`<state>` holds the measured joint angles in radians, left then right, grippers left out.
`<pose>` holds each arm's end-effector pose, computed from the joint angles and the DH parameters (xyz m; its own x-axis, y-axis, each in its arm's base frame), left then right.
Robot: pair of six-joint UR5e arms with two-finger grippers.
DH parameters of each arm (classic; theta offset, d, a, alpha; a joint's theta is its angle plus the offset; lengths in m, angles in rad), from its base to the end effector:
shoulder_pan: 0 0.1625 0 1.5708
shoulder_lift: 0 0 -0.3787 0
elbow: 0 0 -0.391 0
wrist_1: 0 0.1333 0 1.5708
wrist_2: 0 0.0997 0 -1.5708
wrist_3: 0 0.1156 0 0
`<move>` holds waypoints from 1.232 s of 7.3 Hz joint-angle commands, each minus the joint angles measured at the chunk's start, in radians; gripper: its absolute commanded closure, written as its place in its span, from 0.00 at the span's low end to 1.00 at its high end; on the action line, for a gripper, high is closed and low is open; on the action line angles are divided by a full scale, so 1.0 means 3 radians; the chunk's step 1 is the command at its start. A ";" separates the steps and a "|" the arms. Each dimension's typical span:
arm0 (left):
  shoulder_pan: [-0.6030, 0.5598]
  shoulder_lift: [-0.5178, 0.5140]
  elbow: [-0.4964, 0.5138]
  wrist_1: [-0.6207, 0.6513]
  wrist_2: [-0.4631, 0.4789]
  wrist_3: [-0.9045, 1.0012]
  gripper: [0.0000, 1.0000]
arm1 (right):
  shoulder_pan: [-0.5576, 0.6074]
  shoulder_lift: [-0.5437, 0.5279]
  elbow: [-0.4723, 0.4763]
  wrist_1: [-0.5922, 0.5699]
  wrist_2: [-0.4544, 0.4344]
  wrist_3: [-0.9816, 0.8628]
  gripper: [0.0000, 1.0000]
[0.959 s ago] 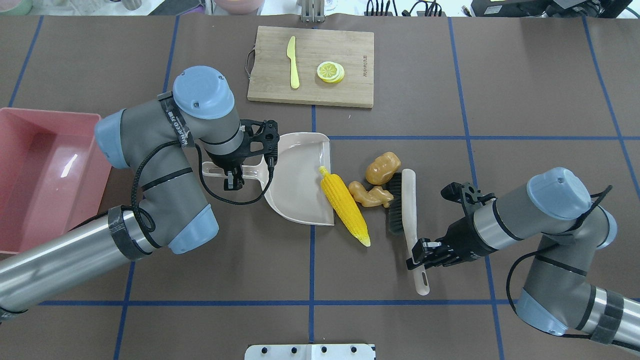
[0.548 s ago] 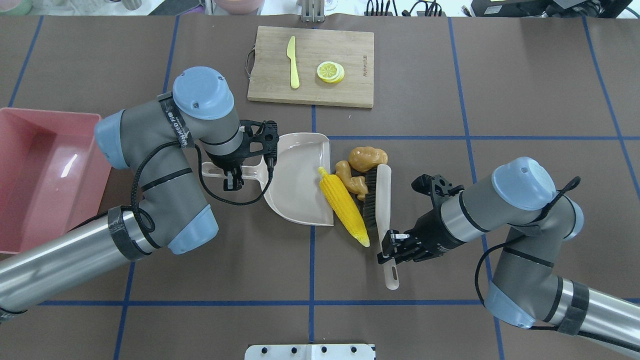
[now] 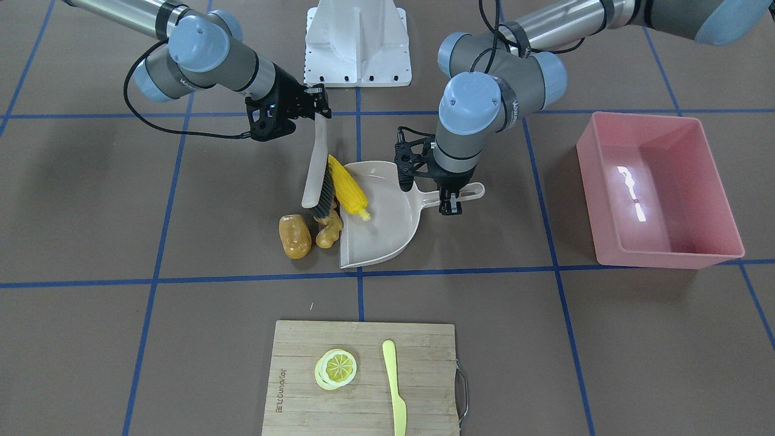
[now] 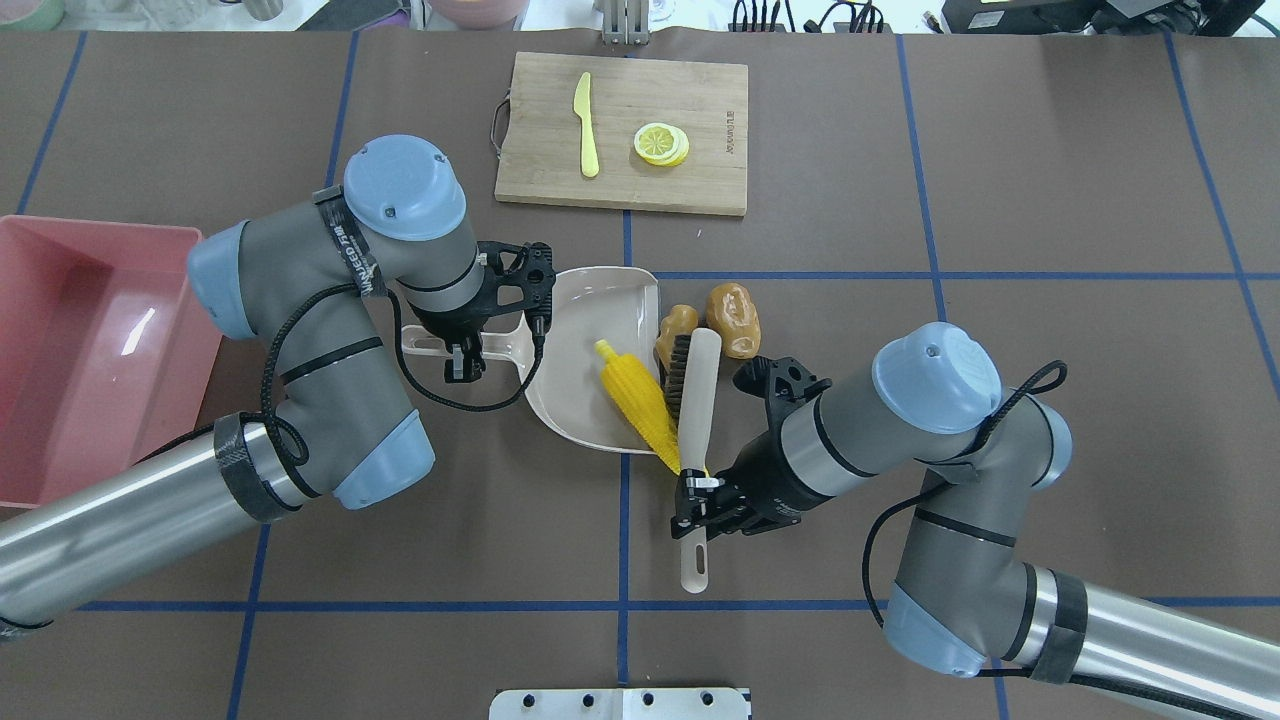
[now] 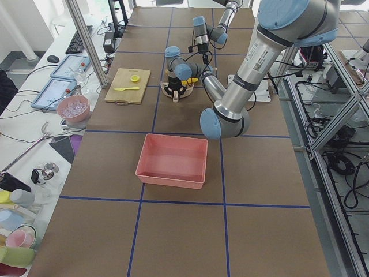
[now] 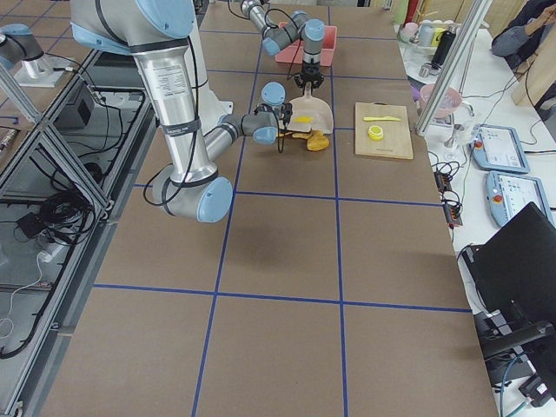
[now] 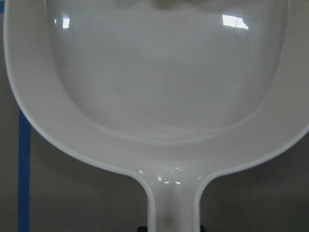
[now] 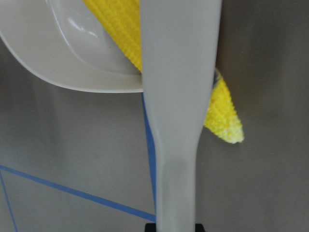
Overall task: Sweep and dump trash into bin
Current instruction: 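Sweep the yellow corn into the dustpan with the brush in the right gripper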
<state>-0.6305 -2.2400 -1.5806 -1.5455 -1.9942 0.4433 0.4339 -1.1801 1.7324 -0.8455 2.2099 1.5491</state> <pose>0.5006 -0.4716 0.2370 0.0282 0.9990 -0.0338 -0.7232 0.0437 0.6892 -0.5126 -0.3084 0.2389 0.2583 0.1005 0.9608 0.1863 0.9707 -0.1516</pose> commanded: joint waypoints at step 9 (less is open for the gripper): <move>0.0000 0.0011 0.0002 -0.0048 0.0000 0.0015 1.00 | 0.0925 -0.0251 0.0315 -0.0695 0.0961 -0.0732 1.00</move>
<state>-0.6305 -2.2365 -1.5812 -1.5543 -1.9942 0.4495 0.6294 -1.1690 1.8157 -1.0533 2.4084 1.4598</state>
